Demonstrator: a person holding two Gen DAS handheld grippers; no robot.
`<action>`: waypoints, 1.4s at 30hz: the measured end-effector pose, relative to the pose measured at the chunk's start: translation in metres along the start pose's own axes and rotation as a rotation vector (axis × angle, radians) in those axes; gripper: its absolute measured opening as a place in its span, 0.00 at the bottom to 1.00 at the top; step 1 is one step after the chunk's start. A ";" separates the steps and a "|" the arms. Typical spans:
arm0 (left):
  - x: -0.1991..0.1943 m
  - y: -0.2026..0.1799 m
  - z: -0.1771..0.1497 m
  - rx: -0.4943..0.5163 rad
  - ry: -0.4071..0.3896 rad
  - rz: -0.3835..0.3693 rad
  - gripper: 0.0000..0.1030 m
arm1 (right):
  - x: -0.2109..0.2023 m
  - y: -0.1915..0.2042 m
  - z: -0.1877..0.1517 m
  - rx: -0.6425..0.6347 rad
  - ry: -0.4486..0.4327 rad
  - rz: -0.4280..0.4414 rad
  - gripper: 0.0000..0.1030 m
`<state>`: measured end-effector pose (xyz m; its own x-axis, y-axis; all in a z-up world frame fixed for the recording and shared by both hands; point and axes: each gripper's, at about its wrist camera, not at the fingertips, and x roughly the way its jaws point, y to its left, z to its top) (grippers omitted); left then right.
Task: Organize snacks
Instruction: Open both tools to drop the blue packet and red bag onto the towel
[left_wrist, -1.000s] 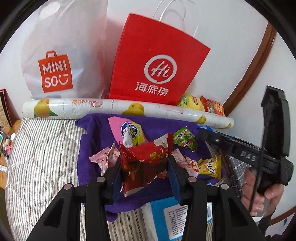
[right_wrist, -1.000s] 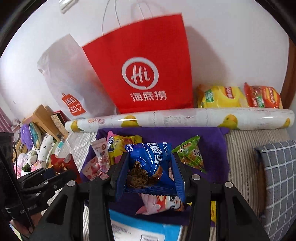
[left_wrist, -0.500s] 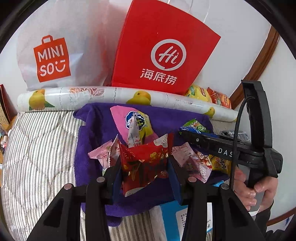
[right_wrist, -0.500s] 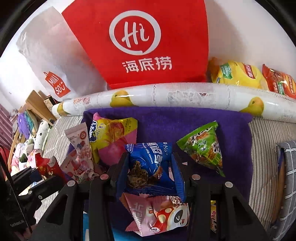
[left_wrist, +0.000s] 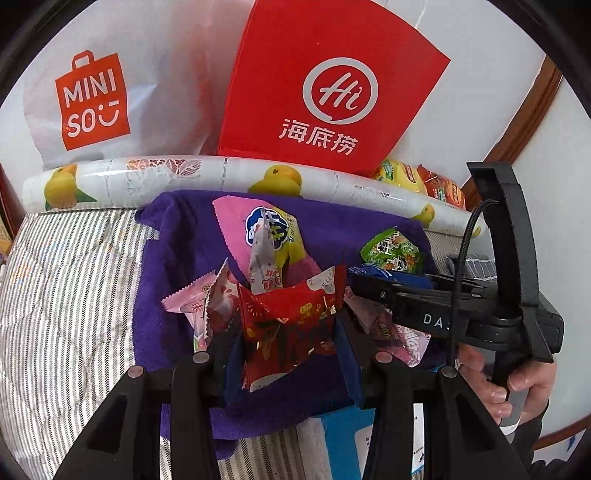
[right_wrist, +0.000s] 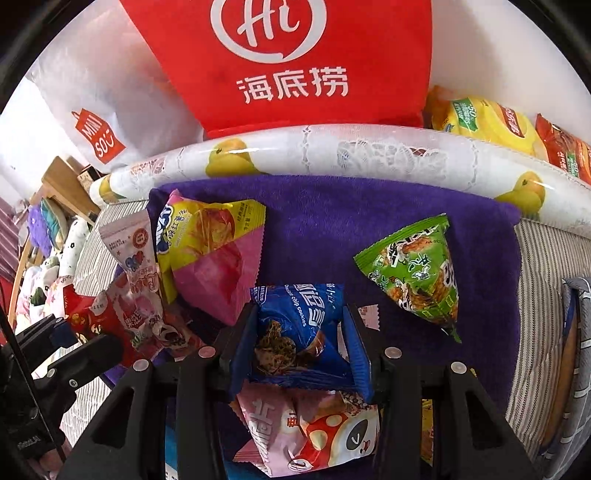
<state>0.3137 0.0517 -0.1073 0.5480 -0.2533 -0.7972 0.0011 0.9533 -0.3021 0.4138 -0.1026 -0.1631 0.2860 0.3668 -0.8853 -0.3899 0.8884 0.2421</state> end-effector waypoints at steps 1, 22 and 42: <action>0.001 0.000 0.000 0.000 0.001 -0.002 0.41 | 0.000 0.001 0.000 0.000 0.001 0.003 0.47; 0.039 -0.025 0.006 0.011 0.058 -0.005 0.41 | -0.084 -0.027 0.002 -0.018 -0.178 -0.105 0.57; 0.066 -0.042 -0.001 0.038 0.124 0.017 0.42 | -0.092 -0.038 0.003 0.009 -0.172 -0.089 0.57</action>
<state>0.3492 -0.0050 -0.1481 0.4403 -0.2537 -0.8613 0.0259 0.9625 -0.2702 0.4048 -0.1698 -0.0896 0.4646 0.3278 -0.8226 -0.3485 0.9217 0.1704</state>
